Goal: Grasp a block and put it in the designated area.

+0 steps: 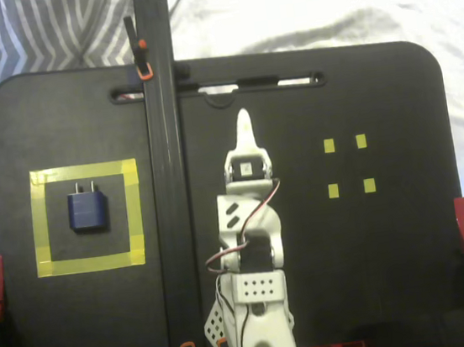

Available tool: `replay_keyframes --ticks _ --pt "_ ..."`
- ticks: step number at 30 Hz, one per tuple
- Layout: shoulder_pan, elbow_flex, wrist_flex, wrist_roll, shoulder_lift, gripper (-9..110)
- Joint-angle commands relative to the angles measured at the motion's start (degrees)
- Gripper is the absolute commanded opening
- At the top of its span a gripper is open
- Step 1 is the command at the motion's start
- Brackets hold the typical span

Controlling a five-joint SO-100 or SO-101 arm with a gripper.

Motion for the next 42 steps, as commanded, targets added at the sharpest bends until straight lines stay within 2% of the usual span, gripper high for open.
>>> replay_keyframes --ticks 1,10,21,42 --pt "-0.7 2.37 1.14 -0.62 4.92 0" --pt "-2.55 7.91 3.25 -2.02 9.23 0" --pt "-2.81 8.09 19.69 -1.93 14.24 0" --pt "-3.43 8.17 33.49 -2.11 14.33 0"
